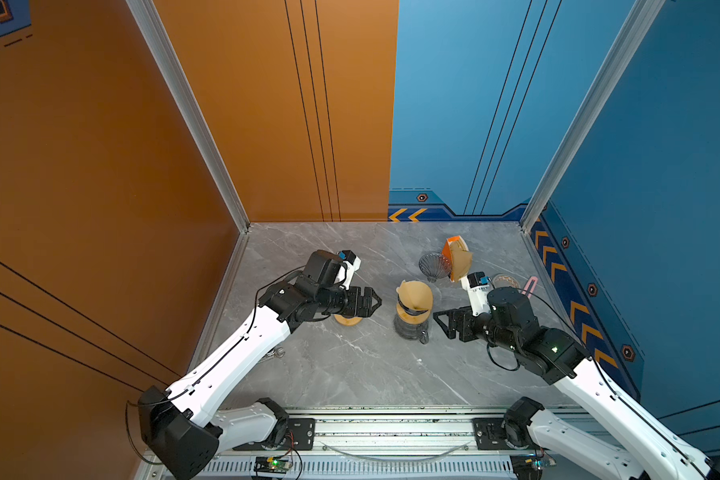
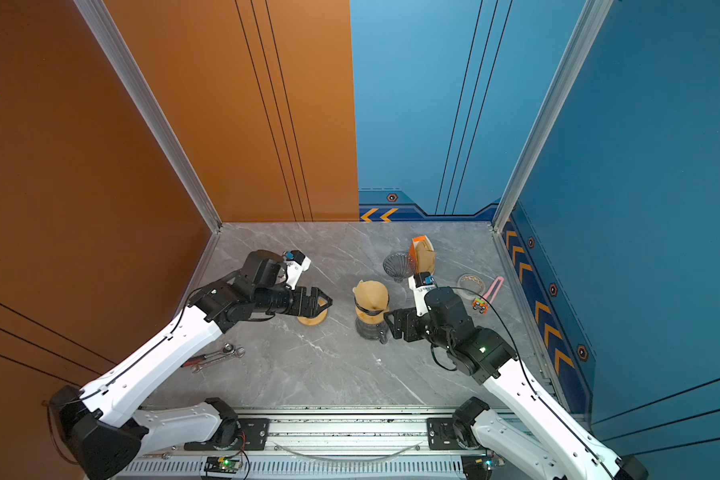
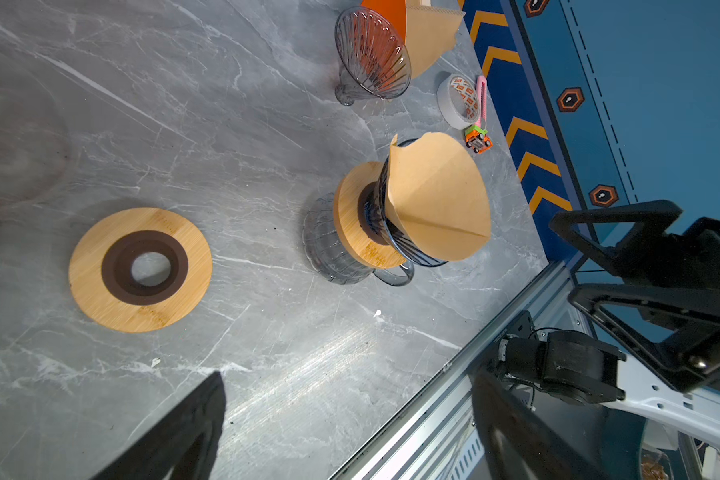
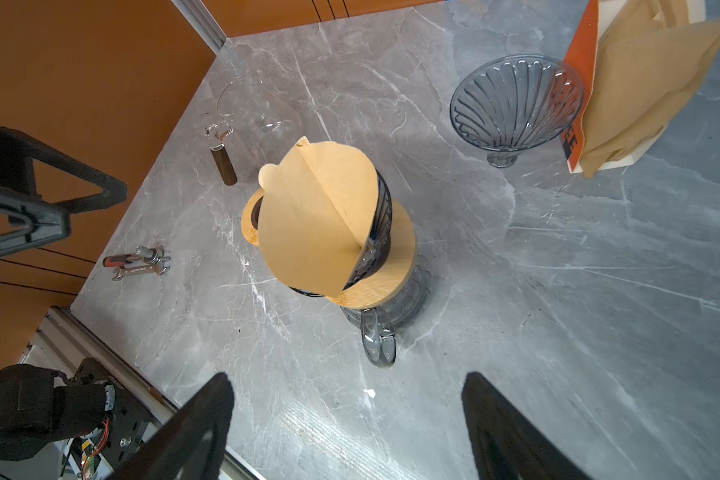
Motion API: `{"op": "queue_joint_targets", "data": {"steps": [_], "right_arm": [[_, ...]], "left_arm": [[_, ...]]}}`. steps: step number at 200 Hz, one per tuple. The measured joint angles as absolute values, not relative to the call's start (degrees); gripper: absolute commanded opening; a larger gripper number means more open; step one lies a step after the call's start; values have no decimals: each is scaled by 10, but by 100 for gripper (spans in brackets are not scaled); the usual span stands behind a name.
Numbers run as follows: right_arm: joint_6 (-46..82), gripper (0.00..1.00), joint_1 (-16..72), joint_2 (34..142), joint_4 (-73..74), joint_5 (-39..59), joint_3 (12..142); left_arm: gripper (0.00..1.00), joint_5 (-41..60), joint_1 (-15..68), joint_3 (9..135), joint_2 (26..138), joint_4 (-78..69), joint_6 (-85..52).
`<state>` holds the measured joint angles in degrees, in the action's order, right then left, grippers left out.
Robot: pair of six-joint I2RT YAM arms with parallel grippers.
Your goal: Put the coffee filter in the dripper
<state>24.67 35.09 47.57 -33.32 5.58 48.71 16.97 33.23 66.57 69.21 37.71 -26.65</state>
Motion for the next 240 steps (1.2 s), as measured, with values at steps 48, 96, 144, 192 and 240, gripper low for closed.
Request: {"op": "queue_joint_targets", "data": {"steps": [48,96,144,192,240], "right_arm": [[258,84,356,489,-324,46,489],[258,86,325,565,-346,47,568],[192,87,293,665,-390,94,645],[133,85,241,737,-431,147,696],[93,83,220,789,-455,204,741]], "left_arm": [[89,172,314,628,692,367,-307],[90,169,369,662,770,337,-361],[92,142,397,687,829,299,-435],[89,106,442,709,853,262,-505],[77,96,454,712,879,240,-541]]}}
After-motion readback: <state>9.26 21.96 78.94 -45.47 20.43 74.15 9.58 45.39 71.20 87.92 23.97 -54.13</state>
